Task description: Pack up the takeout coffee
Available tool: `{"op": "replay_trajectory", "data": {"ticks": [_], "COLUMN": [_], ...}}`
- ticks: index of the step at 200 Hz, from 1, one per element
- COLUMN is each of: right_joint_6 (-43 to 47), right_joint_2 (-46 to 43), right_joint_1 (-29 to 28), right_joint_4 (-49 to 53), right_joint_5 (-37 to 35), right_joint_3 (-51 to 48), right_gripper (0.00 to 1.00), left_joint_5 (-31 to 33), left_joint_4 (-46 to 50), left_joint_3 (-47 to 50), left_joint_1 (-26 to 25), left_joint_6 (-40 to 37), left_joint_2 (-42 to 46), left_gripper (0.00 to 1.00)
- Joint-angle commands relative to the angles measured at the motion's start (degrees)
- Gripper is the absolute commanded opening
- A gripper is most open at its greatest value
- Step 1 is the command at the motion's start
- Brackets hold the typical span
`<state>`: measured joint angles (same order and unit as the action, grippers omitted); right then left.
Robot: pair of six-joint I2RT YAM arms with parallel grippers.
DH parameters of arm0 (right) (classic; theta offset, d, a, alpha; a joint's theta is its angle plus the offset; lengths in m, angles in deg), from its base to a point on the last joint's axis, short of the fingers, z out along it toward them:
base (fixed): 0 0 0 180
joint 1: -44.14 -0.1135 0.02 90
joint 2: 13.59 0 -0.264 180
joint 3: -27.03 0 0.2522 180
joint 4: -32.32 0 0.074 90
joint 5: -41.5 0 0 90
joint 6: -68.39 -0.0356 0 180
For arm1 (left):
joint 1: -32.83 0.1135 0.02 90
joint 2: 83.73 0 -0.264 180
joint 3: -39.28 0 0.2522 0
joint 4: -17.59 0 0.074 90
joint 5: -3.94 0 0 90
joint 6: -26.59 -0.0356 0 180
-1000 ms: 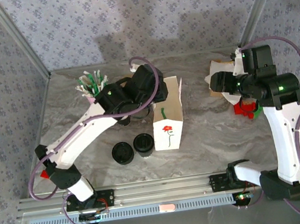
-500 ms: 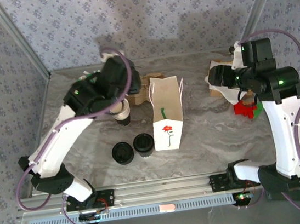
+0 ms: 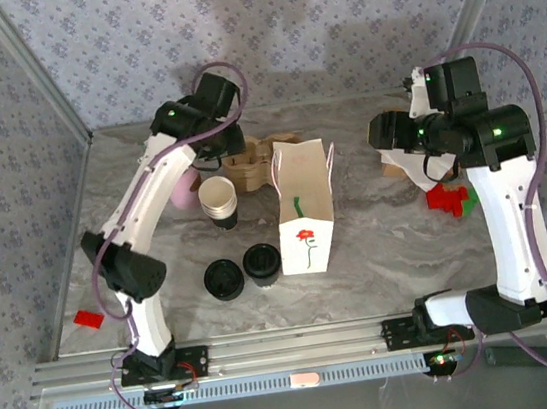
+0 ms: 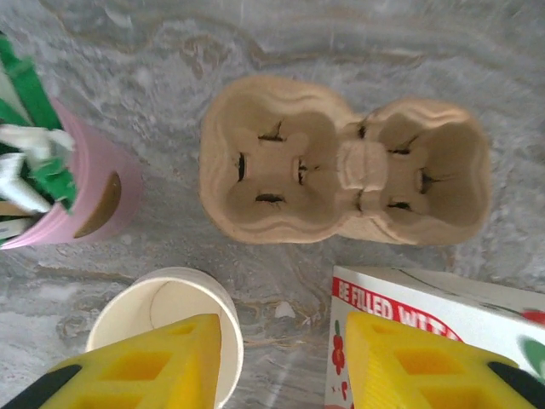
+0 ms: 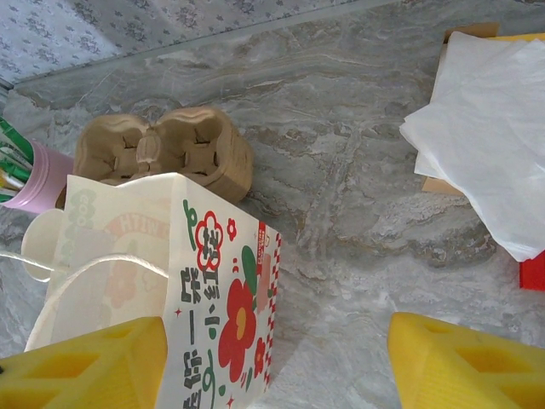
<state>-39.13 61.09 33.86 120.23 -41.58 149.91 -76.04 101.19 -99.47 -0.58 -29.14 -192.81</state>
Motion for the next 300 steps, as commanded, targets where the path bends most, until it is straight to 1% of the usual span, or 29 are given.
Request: {"op": "replay_trajectory", "data": {"ticks": [1,39,82,154,203,257,300], "right_joint_6": [0.5,0.9,1.5,1.5,1.7,1.6,1.7], "right_joint_2": [-0.2,-0.4,-0.7,-1.0,-1.1,-1.2,-1.2], "right_joint_1": [-0.3,-0.3,-0.2,0.0,-0.1,0.0,0.1], "right_joint_4": [0.4,-0.4,-0.7,-1.2,-1.2,-1.4,-1.5], "right_joint_5": [0.8,1.1,0.8,0.7,0.3,0.0,0.0], "right_joint_3": [-0.1,-2.1,-3.7,-5.4,-5.8,-6.5,-6.9], "right_gripper": [0.71,0.71,0.71,0.71,0.71,0.71,0.71], "left_joint_5": [-2.2,-3.9,-6.3,-7.4,-9.3,-9.9,-9.9], "left_joint_4": [1.3,0.6,-0.2,-0.5,-1.5,-2.2,-2.4], "left_joint_3": [-2.6,-3.6,-4.3,-5.5,-5.5,-5.2,-4.6], "left_joint_1": [2.0,4.4,6.7,7.9,8.4,8.7,9.1], "left_joint_6": [-1.0,-2.1,-2.7,-2.6,-2.4,-2.2,-2.2], "left_joint_2": [-1.1,-5.7,-9.9,-14.5,-16.0,-16.5,-16.6], "left_gripper": [0.43,0.44,0.44,0.41,0.35,0.3,0.3]}}
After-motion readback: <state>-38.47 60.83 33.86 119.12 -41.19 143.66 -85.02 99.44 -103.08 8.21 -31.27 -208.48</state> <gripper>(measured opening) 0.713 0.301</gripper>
